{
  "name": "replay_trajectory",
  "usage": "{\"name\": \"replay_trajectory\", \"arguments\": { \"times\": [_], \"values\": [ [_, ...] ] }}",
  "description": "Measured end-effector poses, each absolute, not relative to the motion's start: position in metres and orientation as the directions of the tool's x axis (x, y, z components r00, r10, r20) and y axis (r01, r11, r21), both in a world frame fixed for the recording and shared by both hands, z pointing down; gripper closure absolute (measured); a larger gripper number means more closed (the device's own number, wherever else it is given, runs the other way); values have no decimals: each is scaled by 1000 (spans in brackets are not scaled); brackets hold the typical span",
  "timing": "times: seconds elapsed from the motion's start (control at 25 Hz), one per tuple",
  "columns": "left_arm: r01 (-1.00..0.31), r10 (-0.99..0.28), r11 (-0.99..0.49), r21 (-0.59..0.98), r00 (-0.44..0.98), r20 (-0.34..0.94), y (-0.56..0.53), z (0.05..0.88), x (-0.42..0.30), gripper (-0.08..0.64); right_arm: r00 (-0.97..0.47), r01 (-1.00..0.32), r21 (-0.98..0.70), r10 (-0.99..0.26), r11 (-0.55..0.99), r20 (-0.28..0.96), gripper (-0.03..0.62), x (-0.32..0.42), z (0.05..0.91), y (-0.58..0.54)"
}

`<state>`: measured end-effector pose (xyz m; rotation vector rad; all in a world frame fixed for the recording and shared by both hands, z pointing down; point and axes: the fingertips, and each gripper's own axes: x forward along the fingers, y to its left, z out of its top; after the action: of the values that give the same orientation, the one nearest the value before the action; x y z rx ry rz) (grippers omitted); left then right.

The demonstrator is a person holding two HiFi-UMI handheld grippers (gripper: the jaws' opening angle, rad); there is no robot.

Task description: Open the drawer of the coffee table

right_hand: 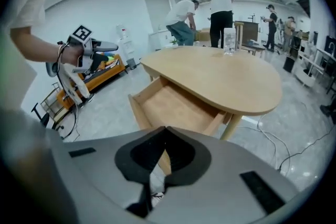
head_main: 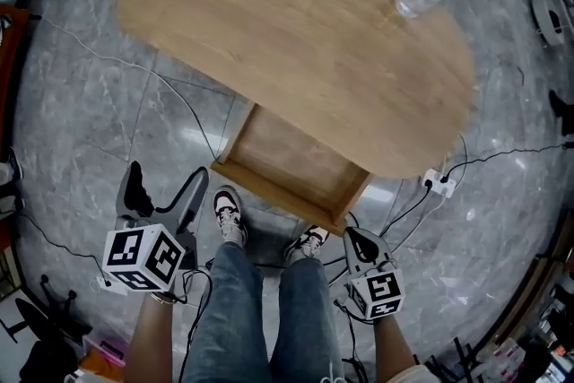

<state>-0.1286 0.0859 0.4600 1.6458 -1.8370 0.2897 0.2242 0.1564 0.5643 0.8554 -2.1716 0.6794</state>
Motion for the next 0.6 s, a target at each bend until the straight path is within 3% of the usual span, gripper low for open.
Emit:
{"name": "replay_trajectory", "arguments": {
  "times": [0.24,0.6],
  "values": [
    [-933,-830,248,261,-66,553,103,415,-162,-17,-563,-787,-272,-466,553,682,592,172,510,136],
    [-906,-843,313,285,-128,522,126,351,-231,-17,-581,-780,-238,-530,578,618,592,53,415,86]
  ]
}}
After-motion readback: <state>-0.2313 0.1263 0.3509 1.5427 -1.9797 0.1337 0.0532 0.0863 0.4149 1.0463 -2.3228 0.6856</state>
